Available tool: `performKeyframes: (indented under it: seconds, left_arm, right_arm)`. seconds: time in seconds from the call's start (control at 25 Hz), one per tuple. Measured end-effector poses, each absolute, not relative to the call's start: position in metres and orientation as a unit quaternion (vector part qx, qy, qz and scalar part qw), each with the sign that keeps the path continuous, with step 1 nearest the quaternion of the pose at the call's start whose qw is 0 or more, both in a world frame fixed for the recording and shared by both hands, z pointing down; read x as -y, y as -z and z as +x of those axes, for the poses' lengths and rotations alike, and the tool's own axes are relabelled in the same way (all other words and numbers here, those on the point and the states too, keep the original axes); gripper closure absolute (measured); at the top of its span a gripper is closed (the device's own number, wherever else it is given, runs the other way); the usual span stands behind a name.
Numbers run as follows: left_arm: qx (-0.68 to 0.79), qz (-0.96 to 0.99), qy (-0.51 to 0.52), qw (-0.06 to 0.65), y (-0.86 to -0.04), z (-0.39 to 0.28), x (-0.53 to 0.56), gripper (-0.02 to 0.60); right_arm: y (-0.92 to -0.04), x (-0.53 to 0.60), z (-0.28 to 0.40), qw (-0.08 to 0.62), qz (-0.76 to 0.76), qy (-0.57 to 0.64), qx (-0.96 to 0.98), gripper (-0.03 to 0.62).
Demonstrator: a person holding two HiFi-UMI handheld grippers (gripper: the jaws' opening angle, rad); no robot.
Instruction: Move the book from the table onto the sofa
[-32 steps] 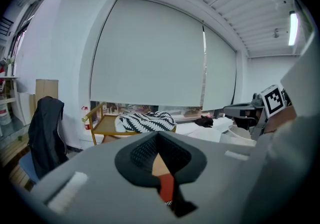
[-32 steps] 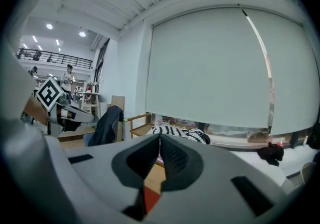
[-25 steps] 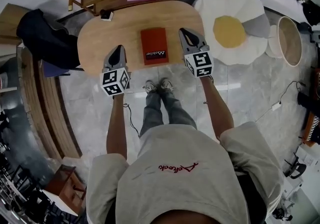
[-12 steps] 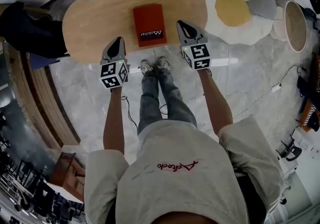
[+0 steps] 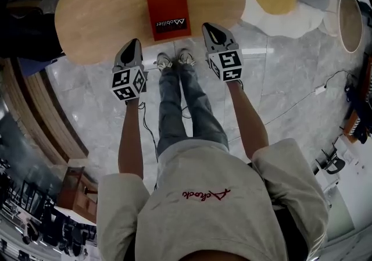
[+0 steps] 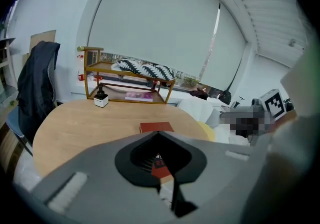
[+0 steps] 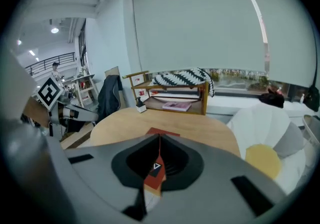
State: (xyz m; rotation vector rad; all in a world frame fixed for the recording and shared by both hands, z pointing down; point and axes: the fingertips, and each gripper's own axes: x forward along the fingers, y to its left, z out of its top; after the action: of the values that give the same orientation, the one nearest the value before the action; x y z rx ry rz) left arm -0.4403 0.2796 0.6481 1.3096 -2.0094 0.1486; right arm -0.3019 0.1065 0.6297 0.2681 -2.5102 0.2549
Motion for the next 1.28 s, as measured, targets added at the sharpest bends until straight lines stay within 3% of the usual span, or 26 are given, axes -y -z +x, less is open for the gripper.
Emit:
performKeyframes:
  seconds: [0.8, 0.96, 1.12, 1.16, 1.2, 1.28]
  left_arm:
    - [0.746, 0.499, -0.048, 0.439, -0.755, -0.420, -0.275, 0.566]
    - [0.737, 0.498, -0.039, 0.454, -0.774, -0.424, -0.266, 0.526]
    - [0.725, 0.502, -0.037, 0.470, -0.794, -0.427, -0.256, 0.438]
    - [0.721, 0.504, -0.037, 0.473, -0.799, -0.427, -0.254, 0.422]
    - [0.718, 0.505, -0.038, 0.477, -0.802, -0.427, -0.252, 0.412]
    - [0.714, 0.508, -0.037, 0.481, -0.809, -0.429, -0.249, 0.396]
  right_arm:
    - [-0.723, -0.131, -0.290, 0.340, 0.089, -0.147, 0.924, 0.583]
    - [-0.739, -0.130, -0.303, 0.338, 0.084, -0.167, 0.922, 0.583]
    - [-0.758, -0.127, -0.316, 0.345, 0.077, -0.180, 0.918, 0.579]
    - [-0.763, -0.126, -0.319, 0.347, 0.076, -0.184, 0.917, 0.549]
    - [-0.768, -0.125, -0.322, 0.348, 0.074, -0.191, 0.915, 0.479]
    - [-0.778, -0.125, -0.328, 0.351, 0.071, -0.206, 0.911, 0.429]
